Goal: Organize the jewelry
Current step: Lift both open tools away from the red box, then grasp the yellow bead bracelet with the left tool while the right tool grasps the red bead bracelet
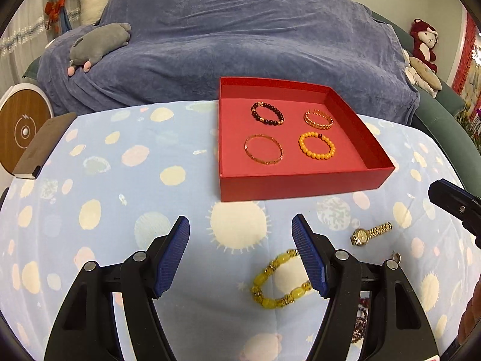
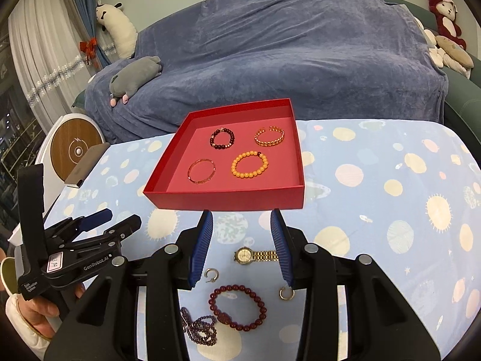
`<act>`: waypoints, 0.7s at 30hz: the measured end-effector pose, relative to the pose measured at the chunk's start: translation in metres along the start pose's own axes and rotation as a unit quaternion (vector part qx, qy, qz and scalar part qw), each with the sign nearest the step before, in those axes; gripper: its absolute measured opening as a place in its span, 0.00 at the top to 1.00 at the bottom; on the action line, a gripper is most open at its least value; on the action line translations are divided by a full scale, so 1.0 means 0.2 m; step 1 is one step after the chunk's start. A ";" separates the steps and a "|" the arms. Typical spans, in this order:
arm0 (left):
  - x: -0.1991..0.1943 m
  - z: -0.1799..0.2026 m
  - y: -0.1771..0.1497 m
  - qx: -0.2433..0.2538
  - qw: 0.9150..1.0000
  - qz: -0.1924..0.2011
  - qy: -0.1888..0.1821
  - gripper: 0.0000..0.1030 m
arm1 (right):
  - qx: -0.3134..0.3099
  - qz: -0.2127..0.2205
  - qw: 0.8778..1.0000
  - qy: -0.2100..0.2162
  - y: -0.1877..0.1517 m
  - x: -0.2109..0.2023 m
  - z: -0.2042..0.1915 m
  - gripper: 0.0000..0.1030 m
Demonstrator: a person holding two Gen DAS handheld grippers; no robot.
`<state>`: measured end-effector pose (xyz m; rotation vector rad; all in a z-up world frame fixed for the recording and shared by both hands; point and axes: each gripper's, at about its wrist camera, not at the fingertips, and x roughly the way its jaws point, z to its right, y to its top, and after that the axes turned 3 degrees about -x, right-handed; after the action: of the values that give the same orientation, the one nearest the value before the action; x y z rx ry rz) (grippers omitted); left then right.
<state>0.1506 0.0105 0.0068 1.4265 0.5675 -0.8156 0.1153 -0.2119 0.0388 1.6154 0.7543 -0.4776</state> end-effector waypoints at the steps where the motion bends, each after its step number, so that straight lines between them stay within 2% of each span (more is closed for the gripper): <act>1: 0.00 -0.01 -0.02 0.000 1.000 0.000 0.001 0.35 | 0.000 -0.001 1.000 -0.001 -0.02 -0.01 0.00 0.63; 10: 0.03 -0.01 -0.17 -0.001 1.000 -0.019 -0.002 0.35 | -0.002 -0.023 0.999 -0.023 -0.21 -0.04 0.03 0.63; 14: 0.07 0.01 -0.21 0.006 0.999 -0.034 -0.008 0.35 | -0.009 -0.047 0.998 -0.031 -0.29 0.00 0.04 0.63; 21: 0.10 0.04 -0.23 0.010 0.999 -0.039 -0.013 0.35 | -0.006 -0.085 0.996 -0.020 -0.37 0.11 0.04 0.63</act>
<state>0.1269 0.0008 -0.0373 1.4175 0.6003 -0.9027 0.0791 -0.2118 -0.0303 1.5325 0.8667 -0.6244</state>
